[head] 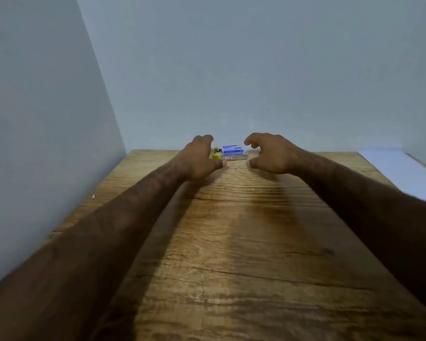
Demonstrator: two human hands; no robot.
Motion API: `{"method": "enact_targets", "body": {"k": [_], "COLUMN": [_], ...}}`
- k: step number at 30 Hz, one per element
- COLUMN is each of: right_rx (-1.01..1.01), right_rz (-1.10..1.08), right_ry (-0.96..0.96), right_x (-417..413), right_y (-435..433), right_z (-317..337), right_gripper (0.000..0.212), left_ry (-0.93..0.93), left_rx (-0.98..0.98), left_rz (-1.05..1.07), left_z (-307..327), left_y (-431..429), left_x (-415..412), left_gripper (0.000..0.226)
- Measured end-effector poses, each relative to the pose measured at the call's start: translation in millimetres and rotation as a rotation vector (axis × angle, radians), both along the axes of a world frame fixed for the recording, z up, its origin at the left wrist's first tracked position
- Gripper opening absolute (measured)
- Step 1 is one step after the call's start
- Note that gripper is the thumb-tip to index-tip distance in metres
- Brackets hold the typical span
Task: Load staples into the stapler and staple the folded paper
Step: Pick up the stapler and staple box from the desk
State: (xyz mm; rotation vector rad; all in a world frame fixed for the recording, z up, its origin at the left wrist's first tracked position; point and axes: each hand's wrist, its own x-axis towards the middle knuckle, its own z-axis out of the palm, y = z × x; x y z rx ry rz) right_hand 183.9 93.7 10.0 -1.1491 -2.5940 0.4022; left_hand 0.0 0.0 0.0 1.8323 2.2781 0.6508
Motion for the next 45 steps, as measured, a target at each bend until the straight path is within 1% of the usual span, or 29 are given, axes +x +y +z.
{"method": "enact_targets", "body": {"k": [5, 12, 16, 21, 23, 27, 32, 40, 45], "right_rx": [-0.028, -0.047, -0.037, -0.023, -0.030, -0.019, -0.038, -0.137, -0.156], "right_rz": [-0.014, -0.005, 0.009, 0.000, 0.002, 0.020, 0.035, 0.089, 0.136], "right_ry": [0.047, 0.085, 0.115, 0.125, 0.129, 0.090, 0.064, 0.058, 0.062], "right_x": [-13.8, -27.5, -32.6, -34.5, -33.9, -25.9, -5.3, 48.0, 78.0], "right_y": [13.8, 29.9, 34.9, 36.3, 34.7, 25.7, 1.9, -61.8, -102.6], "right_z": [-2.4, -11.5, -15.5, -18.9, -18.1, -13.0, -8.3, 1.1, 0.9], "right_gripper": [0.057, 0.054, 0.051, 0.037, 0.036, 0.035, 0.033, 0.035, 0.036], "left_ry": [-0.006, -0.067, -0.053, -0.038, -0.035, -0.008, -0.029, -0.038, -0.100], "left_rx": [-0.005, 0.022, 0.028, 0.046, 0.051, 0.044, 0.046, 0.031, 0.031], "left_rz": [-0.014, -0.005, -0.020, 0.002, 0.003, 0.006, -0.003, -0.084, -0.134], "left_z": [-8.1, -14.1, -15.5, -15.2, -13.9, -9.9, -8.5, -7.3, -7.6], "left_y": [23.0, 40.2, 41.4, 38.4, 33.7, 20.2, -5.6, -68.3, -114.5], "left_x": [-6.9, -14.3, -18.6, -16.5, -15.9, -10.1, 2.8, 40.7, 62.4], "left_gripper": [0.074, 0.050, 0.047, 0.043, 0.043, 0.043, 0.039, 0.041, 0.041]}}
